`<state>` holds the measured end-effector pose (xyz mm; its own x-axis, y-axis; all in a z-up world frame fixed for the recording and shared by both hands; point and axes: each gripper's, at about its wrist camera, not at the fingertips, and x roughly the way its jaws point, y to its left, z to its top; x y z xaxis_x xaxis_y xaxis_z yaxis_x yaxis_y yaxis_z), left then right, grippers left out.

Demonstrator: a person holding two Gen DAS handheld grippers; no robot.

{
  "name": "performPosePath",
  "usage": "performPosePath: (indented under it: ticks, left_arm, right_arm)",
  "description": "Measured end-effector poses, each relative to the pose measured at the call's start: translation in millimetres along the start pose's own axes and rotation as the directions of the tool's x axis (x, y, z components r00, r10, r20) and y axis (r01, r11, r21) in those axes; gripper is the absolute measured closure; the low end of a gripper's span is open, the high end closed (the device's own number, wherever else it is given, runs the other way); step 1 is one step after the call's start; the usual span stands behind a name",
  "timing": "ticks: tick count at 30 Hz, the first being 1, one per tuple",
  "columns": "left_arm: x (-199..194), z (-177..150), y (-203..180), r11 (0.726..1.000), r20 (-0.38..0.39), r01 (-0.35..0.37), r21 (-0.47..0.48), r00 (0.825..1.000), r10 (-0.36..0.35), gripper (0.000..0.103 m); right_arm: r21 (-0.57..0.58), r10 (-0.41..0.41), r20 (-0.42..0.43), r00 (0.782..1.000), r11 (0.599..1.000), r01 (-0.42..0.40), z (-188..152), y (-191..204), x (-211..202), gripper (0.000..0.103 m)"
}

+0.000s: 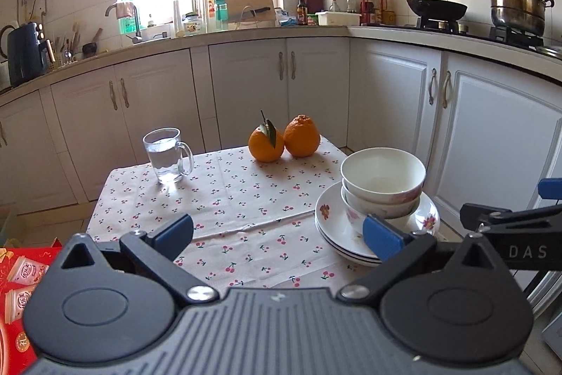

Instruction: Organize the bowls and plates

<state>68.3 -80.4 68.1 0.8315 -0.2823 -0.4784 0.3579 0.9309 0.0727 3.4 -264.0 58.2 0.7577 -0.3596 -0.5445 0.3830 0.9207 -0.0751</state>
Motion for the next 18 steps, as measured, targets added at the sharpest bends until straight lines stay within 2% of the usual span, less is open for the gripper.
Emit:
performPosePath:
  ticks: [18]
  left_arm:
    - [10.5, -1.5, 0.5, 1.000, -0.036, -0.007, -0.029, 0.999, 0.006, 0.001]
  right_arm:
    - [-0.010, -0.018, -0.007, 1.000, 1.000, 0.018, -1.8, 6.8, 5.7, 0.000]
